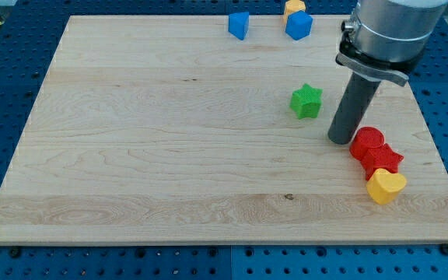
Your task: Slide the green star above the red circle
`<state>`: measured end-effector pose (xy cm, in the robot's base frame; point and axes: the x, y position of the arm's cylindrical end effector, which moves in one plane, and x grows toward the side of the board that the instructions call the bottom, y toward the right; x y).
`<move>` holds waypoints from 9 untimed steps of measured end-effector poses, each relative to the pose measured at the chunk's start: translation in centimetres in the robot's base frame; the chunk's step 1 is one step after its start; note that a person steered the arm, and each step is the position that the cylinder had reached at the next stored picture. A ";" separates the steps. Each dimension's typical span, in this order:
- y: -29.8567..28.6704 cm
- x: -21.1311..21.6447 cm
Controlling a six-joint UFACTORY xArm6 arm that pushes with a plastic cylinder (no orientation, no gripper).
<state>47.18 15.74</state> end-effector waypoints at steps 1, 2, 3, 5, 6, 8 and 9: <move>-3.4 -2.7; -6.3 -2.7; -9.5 -4.4; -8.5 -6.8; -4.8 -6.8; -0.6 -7.2; 0.1 -8.8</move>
<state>38.40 15.88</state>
